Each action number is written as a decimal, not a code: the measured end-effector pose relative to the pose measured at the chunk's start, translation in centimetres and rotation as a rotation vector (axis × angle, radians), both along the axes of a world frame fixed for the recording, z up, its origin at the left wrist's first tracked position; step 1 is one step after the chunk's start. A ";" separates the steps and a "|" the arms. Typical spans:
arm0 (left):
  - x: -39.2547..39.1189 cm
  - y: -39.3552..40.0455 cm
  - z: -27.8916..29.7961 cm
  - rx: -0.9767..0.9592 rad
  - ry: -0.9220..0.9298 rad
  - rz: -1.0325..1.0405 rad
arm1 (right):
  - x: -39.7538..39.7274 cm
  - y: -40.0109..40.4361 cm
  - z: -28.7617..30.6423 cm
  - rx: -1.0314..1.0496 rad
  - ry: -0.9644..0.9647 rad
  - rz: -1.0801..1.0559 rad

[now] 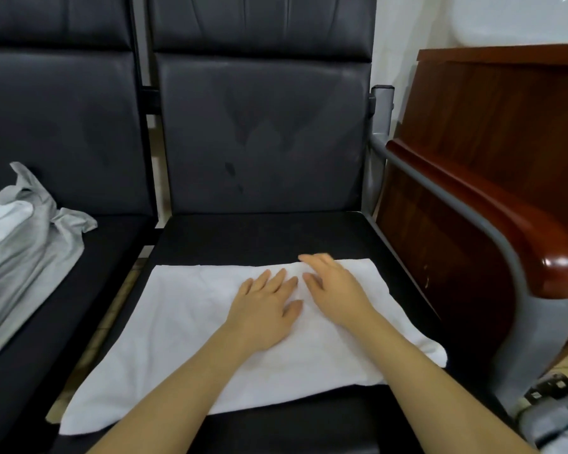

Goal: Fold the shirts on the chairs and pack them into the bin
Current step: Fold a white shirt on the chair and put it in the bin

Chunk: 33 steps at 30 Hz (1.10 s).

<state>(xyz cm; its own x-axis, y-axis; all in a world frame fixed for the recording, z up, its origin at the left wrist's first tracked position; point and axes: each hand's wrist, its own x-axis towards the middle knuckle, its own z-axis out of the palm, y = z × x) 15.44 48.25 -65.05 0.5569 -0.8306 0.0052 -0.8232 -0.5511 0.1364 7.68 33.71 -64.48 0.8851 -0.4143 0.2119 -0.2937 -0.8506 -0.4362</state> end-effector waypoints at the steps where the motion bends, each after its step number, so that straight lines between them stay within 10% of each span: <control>1: 0.2 0.2 -0.1 0.041 0.043 0.021 | -0.2 -0.3 -0.4 -0.026 0.134 0.011; 5: 2.0 1.2 -0.4 0.035 0.068 0.105 | -1.1 -2.1 -0.6 -0.125 0.423 -0.112; 22: 3.3 12.6 1.4 -0.003 -0.107 0.715 | -0.2 4.9 0.8 -0.122 0.160 0.238; 33: 3.9 15.8 1.1 -0.497 0.103 0.514 | -1.2 6.6 0.4 -0.150 0.229 0.254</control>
